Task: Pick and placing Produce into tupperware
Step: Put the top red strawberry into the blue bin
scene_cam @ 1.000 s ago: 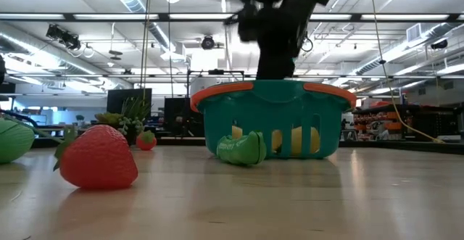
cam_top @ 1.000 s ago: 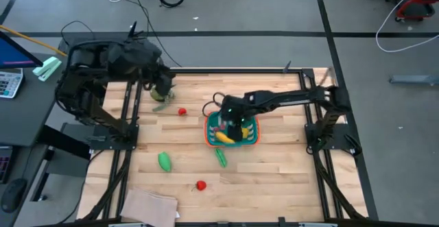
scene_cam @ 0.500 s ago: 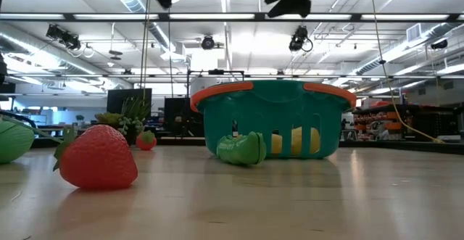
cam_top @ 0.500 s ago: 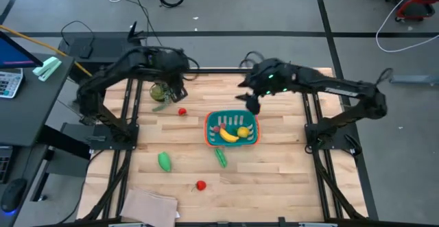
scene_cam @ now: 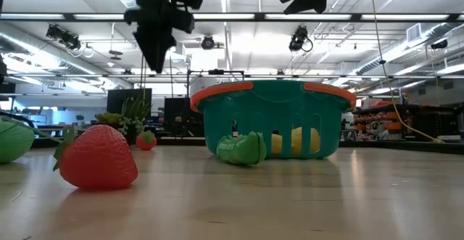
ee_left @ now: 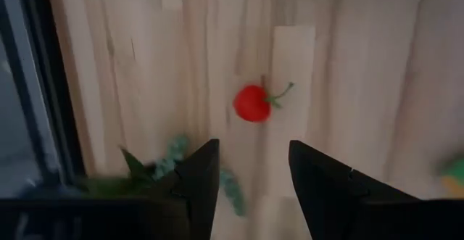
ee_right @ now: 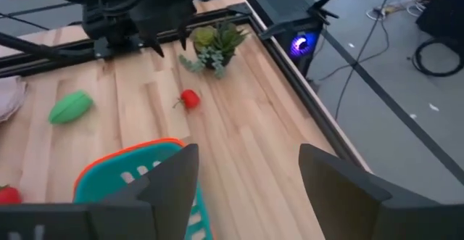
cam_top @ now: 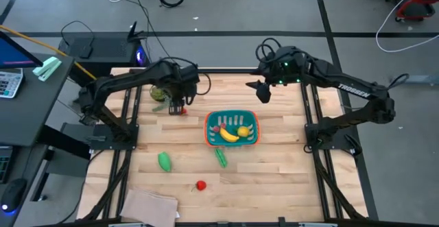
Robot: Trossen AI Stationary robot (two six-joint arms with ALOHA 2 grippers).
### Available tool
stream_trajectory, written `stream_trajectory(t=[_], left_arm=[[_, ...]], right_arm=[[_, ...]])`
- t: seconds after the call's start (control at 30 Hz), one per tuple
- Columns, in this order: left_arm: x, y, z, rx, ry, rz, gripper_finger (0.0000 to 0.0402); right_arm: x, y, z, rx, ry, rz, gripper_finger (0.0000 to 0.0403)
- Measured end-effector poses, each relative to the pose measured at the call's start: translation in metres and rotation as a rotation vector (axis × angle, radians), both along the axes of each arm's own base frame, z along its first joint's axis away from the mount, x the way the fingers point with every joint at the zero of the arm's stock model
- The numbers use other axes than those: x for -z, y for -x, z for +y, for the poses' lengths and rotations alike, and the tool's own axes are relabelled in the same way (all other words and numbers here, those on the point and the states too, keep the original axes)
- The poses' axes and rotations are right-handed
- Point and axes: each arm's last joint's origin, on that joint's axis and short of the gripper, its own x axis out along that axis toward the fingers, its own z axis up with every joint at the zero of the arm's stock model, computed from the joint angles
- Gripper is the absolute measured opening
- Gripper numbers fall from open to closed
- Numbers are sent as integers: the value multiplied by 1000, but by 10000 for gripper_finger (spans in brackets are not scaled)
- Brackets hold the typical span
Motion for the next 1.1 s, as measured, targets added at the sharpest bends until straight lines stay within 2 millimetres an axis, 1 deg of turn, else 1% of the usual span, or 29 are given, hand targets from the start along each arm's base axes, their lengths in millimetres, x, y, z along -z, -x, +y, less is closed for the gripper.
stream_trajectory(t=[0.13,0.2,0.33,0.47,0.63,0.77,0.9,1.0,1.1], left_arm=[[16,1,0,260,-18,65,172],[24,3,0,348,-17,92,172],[46,10,4,396,0,139,172],[67,12,6,440,-17,129,172],[83,10,7,445,-50,85,172],[96,15,4,457,-32,112,172],[112,23,-1,591,-21,174,172],[119,24,-3,663,-102,237,172],[121,21,1,627,-244,283,172]], right_arm=[[6,-5,-8,21,-8,25,248],[10,-7,-11,34,-21,36,248],[19,-16,-17,57,-39,69,248],[30,-25,-21,64,-49,106,248],[44,-36,-26,66,-69,153,248],[54,-44,-29,76,-93,182,248],[60,-48,-31,77,-102,200,248],[64,-51,-32,77,-107,212,248],[65,-52,-33,77,-108,214,248]])
